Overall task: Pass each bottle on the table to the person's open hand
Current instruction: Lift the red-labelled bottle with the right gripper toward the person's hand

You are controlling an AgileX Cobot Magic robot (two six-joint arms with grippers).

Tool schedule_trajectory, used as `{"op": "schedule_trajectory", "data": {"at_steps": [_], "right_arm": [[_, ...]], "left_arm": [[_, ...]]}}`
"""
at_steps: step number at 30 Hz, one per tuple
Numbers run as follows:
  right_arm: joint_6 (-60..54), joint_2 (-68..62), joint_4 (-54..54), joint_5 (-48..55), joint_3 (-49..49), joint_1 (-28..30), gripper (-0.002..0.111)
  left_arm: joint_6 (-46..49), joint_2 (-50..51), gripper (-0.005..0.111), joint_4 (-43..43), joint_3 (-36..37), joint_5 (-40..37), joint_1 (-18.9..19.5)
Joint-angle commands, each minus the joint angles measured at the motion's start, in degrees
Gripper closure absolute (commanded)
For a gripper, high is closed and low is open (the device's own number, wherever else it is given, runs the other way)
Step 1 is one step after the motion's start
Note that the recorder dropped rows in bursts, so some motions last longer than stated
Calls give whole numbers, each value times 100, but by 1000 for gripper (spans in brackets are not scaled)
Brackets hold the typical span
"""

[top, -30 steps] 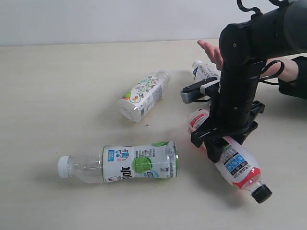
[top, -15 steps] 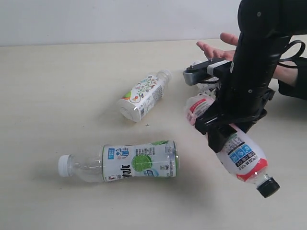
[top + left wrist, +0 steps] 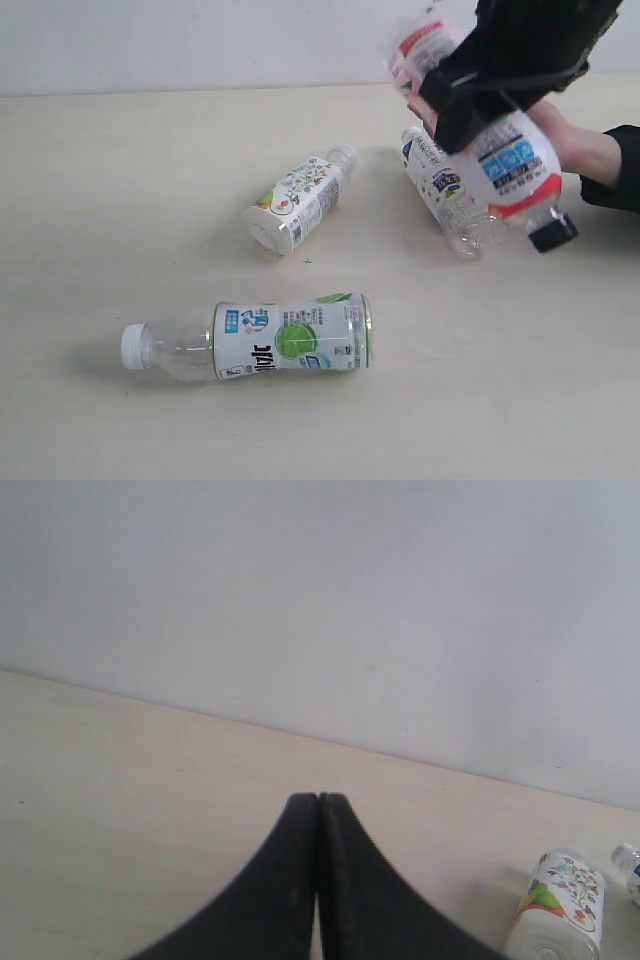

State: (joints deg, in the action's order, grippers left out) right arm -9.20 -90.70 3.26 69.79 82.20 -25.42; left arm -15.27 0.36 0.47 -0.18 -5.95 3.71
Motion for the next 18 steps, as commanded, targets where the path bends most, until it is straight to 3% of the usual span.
{"op": "schedule_trajectory", "data": {"at_steps": [1,10,18], "right_arm": [[175,-93,-166,17,629,368,108],[168,-693,-177,17,870,1081,108],[321,-1558,-326,17,870,1123,108]], "left_arm": [[29,-36,104,-47,18,30,-35],[29,-36,104,-47,18,30,-35],[29,-36,104,-47,18,30,-35]]}}
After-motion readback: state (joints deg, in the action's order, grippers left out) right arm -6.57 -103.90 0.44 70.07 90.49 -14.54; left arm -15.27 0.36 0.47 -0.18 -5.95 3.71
